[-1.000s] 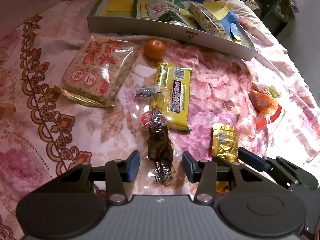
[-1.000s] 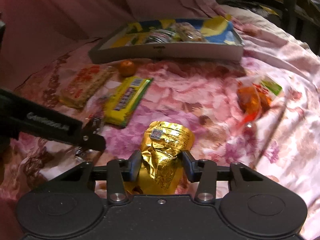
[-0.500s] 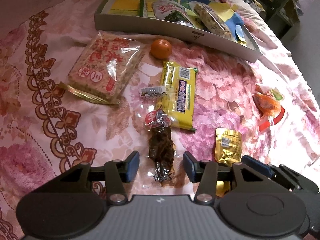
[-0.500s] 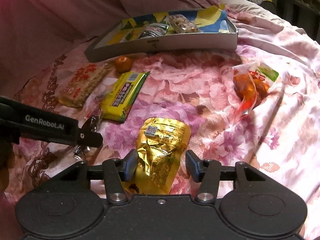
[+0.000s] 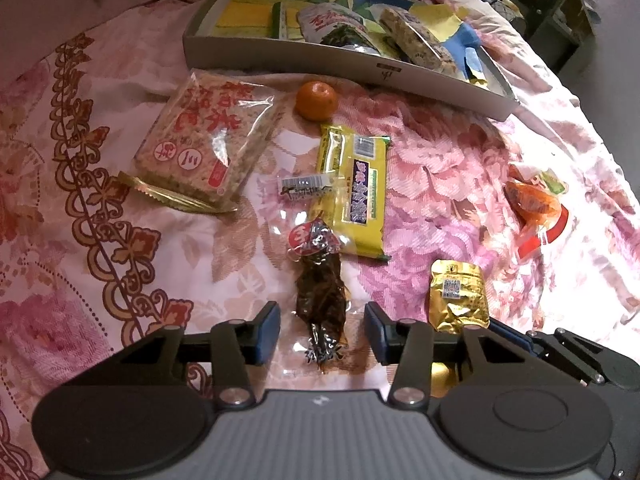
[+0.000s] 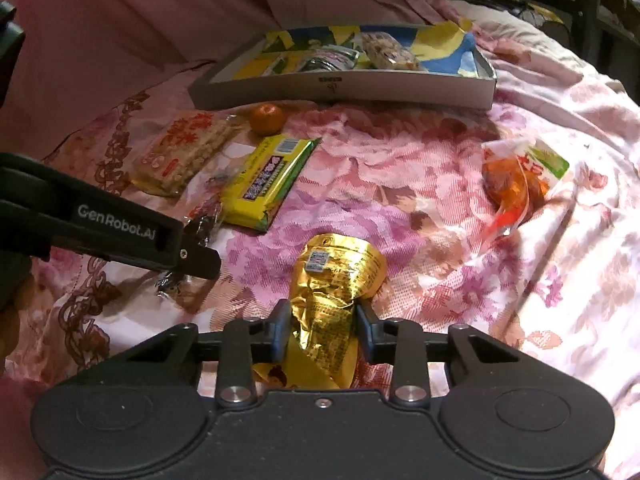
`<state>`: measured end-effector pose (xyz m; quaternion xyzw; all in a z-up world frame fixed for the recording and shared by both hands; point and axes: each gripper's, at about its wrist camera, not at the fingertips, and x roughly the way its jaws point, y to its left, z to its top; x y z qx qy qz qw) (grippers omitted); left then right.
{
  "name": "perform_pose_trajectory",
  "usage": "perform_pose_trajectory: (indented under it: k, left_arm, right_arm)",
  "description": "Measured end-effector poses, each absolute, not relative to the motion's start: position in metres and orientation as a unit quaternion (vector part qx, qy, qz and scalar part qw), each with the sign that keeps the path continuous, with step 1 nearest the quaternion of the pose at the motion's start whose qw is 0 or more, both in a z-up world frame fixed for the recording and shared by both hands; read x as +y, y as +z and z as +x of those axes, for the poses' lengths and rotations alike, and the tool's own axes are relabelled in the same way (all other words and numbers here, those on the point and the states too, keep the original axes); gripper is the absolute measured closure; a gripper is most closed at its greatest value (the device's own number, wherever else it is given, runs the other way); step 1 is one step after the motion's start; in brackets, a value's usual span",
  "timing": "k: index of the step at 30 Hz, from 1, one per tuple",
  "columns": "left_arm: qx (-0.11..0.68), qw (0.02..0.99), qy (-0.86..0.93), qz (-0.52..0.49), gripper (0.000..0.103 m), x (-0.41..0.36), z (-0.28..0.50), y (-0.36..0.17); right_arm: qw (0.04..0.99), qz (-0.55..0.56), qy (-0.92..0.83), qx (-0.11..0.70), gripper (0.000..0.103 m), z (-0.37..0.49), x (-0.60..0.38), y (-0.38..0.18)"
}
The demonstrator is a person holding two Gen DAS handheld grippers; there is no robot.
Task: Organize snacks
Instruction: 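Grasp the dried meat stick with the left gripper while the right gripper grasps the gold foil pouch, then carry the meat stick with the left gripper while the right gripper carries the gold pouch over the tray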
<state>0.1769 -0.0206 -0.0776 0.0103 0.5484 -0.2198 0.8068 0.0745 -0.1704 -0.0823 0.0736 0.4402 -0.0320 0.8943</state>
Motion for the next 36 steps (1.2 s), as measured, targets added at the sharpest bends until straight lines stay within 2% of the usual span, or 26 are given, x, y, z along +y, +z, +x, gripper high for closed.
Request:
perform_pose_trajectory:
  k: [16, 26, 36]
  left_arm:
    - [0.515, 0.822, -0.243, -0.01, 0.053, -0.018, 0.168, -0.06]
    - [0.447, 0.859, -0.248, -0.028, 0.053, -0.014, 0.162, -0.039]
    - [0.374, 0.89, -0.254, -0.054, 0.053, -0.016, 0.184, -0.017]
  right_arm:
    - [0.908, 0.067, -0.04, 0.411, 0.068, 0.071, -0.171, -0.073]
    - [0.922, 0.061, -0.041, 0.38, 0.068, 0.068, -0.172, -0.062]
    - [0.942, 0.054, -0.043, 0.328, 0.068, 0.088, -0.188, -0.023]
